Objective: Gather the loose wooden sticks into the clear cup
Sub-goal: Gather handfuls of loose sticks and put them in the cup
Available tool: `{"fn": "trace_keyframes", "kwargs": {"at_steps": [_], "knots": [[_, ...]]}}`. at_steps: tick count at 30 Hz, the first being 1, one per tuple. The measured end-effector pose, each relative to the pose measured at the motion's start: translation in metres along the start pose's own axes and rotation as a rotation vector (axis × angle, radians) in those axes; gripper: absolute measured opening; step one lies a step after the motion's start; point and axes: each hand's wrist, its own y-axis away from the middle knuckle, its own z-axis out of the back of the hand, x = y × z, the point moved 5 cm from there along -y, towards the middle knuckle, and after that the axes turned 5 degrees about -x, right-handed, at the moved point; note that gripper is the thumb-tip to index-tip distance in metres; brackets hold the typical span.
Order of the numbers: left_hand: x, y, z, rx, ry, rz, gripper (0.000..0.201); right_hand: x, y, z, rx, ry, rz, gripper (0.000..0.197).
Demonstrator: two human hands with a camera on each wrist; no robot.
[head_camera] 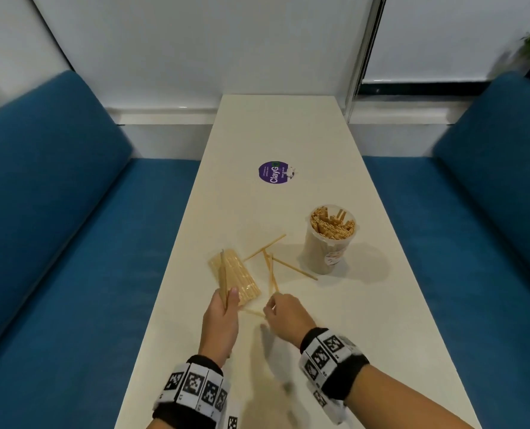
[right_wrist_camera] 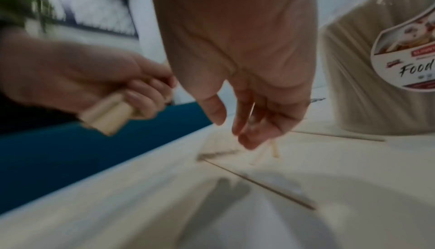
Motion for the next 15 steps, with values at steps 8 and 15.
{"fn": "trace_keyframes", "kwargs": {"at_steps": [8,15], "knots": [[-0.009,-0.06,-0.016,0.133,-0.429,-0.087,0.016,-0.013,-0.062,0.014,-0.273,0.091,-0.08,0.032],[-0.021,-0.118,-0.05,0.157,-0.675,-0.189,0.018,-0.025,-0.075,0.004,-0.258,0.007,-0.114,0.024]]}}
